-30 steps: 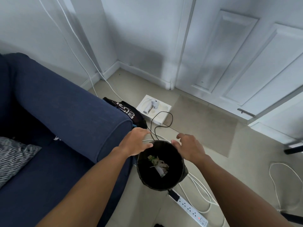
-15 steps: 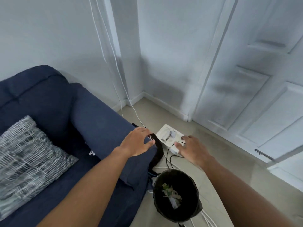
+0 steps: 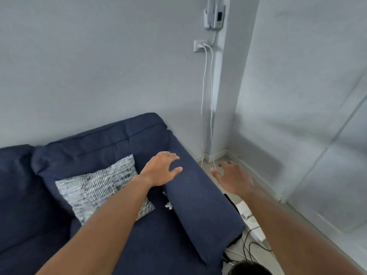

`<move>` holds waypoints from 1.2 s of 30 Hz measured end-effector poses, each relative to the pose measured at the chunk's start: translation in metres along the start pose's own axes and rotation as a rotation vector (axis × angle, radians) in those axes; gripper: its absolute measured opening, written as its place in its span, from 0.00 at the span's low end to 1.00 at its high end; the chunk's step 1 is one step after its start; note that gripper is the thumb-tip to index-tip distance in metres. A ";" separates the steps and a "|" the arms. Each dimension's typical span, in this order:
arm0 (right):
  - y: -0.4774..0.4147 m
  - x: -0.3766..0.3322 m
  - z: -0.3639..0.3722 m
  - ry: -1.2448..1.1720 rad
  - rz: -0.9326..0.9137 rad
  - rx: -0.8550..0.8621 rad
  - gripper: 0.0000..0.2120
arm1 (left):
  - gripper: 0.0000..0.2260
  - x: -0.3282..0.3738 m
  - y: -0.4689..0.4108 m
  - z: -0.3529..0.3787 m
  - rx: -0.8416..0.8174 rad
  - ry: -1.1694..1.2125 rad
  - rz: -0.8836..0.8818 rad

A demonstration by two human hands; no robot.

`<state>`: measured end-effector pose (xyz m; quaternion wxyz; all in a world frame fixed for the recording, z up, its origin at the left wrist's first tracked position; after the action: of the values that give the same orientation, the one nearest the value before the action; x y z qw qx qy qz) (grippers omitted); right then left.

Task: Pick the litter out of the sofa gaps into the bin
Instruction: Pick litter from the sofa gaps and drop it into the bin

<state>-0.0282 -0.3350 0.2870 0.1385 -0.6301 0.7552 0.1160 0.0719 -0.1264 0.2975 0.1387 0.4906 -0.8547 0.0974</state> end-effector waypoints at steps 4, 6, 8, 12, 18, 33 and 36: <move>-0.029 -0.059 0.015 -0.007 -0.085 -0.020 0.28 | 0.25 -0.056 0.014 -0.033 0.059 -0.017 -0.079; -0.039 -0.084 0.028 -0.011 -0.137 -0.040 0.29 | 0.24 -0.083 0.023 -0.041 0.077 -0.008 -0.124; -0.047 -0.108 0.043 -0.003 -0.185 -0.068 0.28 | 0.24 -0.109 0.033 -0.045 0.079 -0.001 -0.168; -0.060 -0.137 0.074 0.019 -0.243 -0.111 0.26 | 0.23 -0.147 0.050 -0.042 0.079 -0.004 -0.213; -0.078 -0.149 0.129 0.034 -0.264 -0.174 0.25 | 0.23 -0.191 0.045 -0.006 0.057 -0.003 -0.218; -0.148 -0.085 0.339 -0.052 -0.012 -0.340 0.20 | 0.23 -0.268 -0.068 0.192 -0.182 0.041 -0.146; -0.151 -0.066 0.388 -0.068 0.058 -0.364 0.19 | 0.23 -0.276 -0.090 0.240 -0.223 0.064 -0.134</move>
<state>0.1562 -0.1656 -0.0522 0.0439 -0.6184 0.7345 0.2760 0.2481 -0.0195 -0.0180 0.2258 0.5247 -0.8208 0.0081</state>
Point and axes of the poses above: each hand's wrist, its own y-axis away from the middle knuckle, its own z-axis out of the palm, x = y × z, the point moved 10 cm from there along -y, towards the middle knuckle, and after that the axes turned 9 degrees about -z, right-handed, at the moved point
